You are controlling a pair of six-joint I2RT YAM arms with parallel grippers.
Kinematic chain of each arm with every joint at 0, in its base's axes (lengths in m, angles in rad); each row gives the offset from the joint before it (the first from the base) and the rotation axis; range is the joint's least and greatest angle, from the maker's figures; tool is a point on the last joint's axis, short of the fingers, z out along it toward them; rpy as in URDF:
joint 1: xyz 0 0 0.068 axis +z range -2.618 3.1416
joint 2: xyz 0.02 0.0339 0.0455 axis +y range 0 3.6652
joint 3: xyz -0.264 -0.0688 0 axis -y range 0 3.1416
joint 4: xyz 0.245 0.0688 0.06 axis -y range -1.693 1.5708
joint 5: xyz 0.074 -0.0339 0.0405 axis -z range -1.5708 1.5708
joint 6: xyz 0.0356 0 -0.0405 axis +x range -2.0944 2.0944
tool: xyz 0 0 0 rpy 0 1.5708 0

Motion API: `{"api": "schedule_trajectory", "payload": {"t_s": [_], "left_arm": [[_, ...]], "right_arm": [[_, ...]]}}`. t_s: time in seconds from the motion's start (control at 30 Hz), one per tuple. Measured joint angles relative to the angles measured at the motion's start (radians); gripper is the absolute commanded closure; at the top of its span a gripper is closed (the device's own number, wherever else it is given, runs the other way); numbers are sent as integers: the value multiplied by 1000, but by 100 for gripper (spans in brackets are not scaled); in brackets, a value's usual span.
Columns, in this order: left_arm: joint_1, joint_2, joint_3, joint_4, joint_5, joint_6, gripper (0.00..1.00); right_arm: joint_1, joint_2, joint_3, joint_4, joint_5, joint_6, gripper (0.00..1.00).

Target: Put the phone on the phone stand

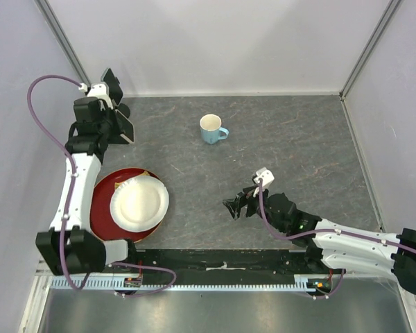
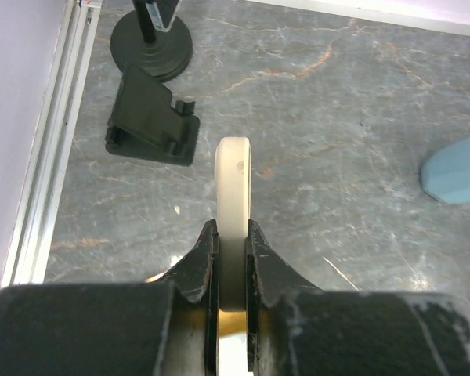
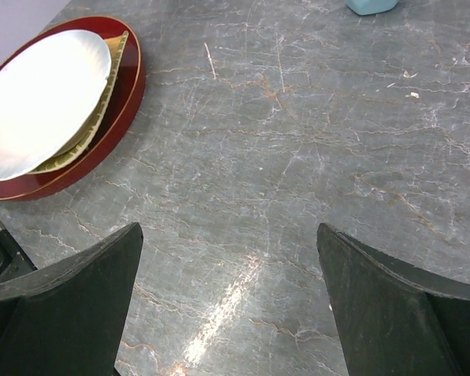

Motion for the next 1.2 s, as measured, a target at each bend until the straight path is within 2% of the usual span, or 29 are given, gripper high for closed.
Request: {"api": "schedule_trajectory", "payload": {"t_s": [0.27, 0.4, 0.53, 0.7, 1.2], "left_arm": [[198, 238, 52, 145, 213, 124, 98], [246, 294, 63, 210, 332, 175, 98], [254, 405, 187, 212, 418, 234, 98], [254, 502, 281, 191, 448, 305, 98], [293, 559, 283, 111, 463, 341, 98]], "right_arm": [[-18, -58, -30, 0, 0, 0, 2], [-30, -69, -40, 0, -4, 1, 2], [-37, -62, -40, 3, -12, 1, 2], [-43, -43, -40, 4, -27, 1, 2], [-56, -11, -40, 20, -56, 1, 2]]}}
